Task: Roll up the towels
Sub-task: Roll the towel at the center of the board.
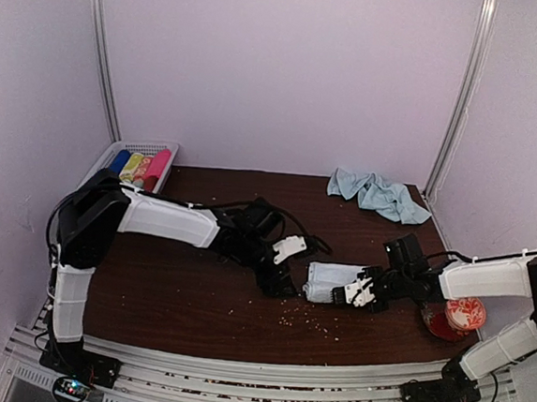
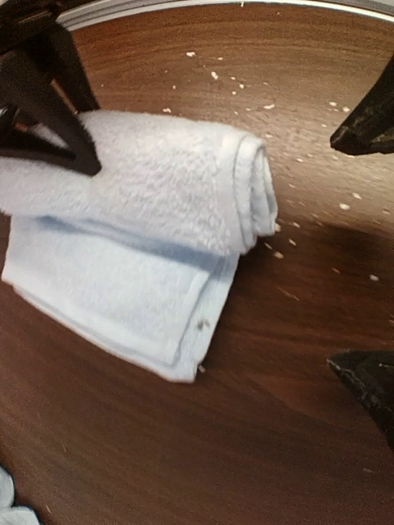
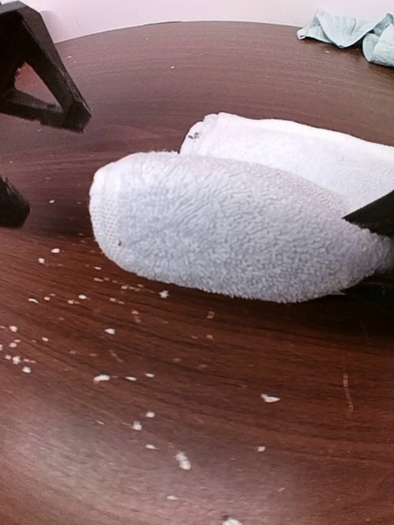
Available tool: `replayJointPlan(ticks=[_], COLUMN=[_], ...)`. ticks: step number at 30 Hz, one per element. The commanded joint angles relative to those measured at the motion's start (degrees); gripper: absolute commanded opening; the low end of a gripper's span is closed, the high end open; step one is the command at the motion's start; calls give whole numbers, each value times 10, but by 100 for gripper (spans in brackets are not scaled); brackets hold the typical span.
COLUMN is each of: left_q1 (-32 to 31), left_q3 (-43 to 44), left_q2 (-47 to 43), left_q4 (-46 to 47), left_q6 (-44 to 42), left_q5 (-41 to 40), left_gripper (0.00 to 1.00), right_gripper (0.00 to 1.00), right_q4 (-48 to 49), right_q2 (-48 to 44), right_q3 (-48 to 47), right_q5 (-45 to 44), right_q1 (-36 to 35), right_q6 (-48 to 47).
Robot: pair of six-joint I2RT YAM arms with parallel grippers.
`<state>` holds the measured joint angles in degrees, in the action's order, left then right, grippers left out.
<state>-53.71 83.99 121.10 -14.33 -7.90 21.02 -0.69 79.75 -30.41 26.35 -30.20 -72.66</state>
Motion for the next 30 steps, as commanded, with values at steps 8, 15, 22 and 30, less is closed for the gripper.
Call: replayJointPlan(ticks=[8, 15, 22, 30], left_q1=[3, -21, -46, -77], left_q3=[-207, -258, -266, -259], left_q2=[-194, -198, -175, -129], left_q4=[222, 310, 357, 408], left_q6=[-19, -84, -154, -234], left_q5=[-116, -141, -160, -176], left_gripper=[98, 98, 98, 98], right_gripper=[0, 3, 9, 11], right_q4=[-110, -224, -311, -415], right_q2=[85, 149, 198, 267], right_q3=[-119, -173, -223, -291], right_q5=[16, 25, 78, 137], right_q1=[-68, -54, -12, 32], right_q6=[134, 147, 134, 117])
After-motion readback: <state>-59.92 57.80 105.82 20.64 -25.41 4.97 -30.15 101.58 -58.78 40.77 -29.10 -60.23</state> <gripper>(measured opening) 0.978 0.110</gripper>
